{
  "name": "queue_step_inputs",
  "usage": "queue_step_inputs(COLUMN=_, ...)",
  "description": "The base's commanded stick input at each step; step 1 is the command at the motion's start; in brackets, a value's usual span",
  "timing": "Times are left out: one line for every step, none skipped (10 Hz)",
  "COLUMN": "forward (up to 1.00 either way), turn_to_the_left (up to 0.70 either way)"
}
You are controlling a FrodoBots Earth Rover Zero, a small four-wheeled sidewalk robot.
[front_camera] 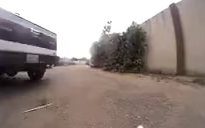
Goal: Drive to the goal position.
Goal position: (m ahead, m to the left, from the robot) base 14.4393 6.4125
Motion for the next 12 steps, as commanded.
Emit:
queue_step_inputs(forward=0.50, turn_to_the_left=0.00)
queue_step_inputs(forward=0.50, turn_to_the_left=0.00)
queue_step_inputs(forward=0.50, turn_to_the_left=0.00)
queue_step_inputs(forward=0.50, turn_to_the_left=0.00)
queue_step_inputs(forward=0.50, turn_to_the_left=0.00)
queue_step_inputs(forward=0.50, turn_to_the_left=0.00)
queue_step_inputs(forward=0.50, turn_to_the_left=0.00)
queue_step_inputs(forward=0.50, turn_to_the_left=0.00)
queue_step_inputs(forward=0.50, turn_to_the_left=0.00)
queue_step_inputs(forward=0.50, turn_to_the_left=0.00)
queue_step_inputs(forward=0.50, turn_to_the_left=0.00)
queue_step_inputs(forward=0.50, turn_to_the_left=0.00)
